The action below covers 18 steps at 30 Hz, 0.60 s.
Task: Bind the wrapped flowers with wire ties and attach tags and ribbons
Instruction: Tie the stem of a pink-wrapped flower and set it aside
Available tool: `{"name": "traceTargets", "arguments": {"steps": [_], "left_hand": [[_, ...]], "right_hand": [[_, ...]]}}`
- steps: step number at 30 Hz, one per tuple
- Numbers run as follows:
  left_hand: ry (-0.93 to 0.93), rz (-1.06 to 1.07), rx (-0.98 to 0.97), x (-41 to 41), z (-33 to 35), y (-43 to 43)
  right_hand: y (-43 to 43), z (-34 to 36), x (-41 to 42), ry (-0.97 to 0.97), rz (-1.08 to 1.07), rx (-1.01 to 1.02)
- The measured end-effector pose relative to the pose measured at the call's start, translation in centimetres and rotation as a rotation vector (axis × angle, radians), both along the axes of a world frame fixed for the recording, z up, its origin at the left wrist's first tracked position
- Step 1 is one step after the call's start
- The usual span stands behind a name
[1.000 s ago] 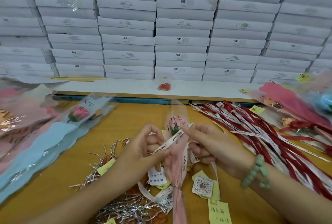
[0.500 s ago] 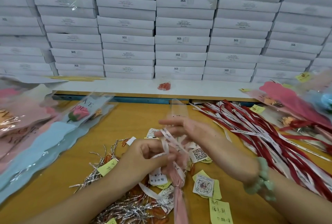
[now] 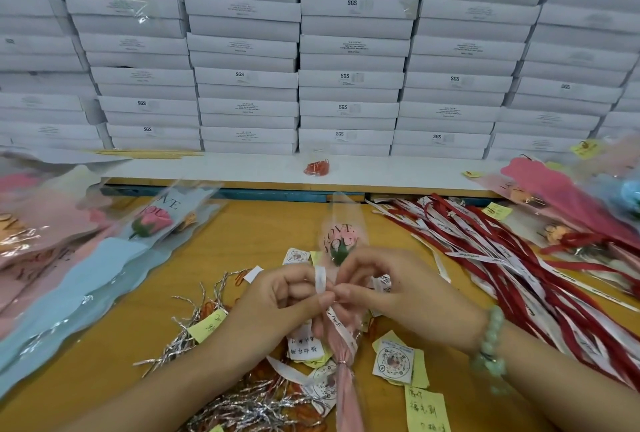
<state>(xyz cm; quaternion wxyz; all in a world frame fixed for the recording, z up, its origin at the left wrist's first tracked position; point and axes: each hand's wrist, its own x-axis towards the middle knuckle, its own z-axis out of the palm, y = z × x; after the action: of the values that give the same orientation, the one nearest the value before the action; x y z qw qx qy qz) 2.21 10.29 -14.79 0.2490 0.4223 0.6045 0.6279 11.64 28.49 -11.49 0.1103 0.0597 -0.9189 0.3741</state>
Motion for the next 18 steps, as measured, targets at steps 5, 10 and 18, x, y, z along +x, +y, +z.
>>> {"name": "traceTargets", "arguments": {"steps": [5, 10, 18], "left_hand": [[-0.043, 0.047, 0.008, -0.2, -0.1, 0.1], [-0.036, 0.218, 0.049, -0.3, 0.0, 0.0], [-0.112, 0.125, 0.164, 0.9, 0.8, 0.2]], "right_hand": [[0.5, 0.7, -0.1, 0.036, -0.028, 0.020], [0.6, 1.6, 0.2, -0.143, 0.031, -0.261], [-1.6, 0.2, 0.8, -0.115, -0.063, -0.022]]}}
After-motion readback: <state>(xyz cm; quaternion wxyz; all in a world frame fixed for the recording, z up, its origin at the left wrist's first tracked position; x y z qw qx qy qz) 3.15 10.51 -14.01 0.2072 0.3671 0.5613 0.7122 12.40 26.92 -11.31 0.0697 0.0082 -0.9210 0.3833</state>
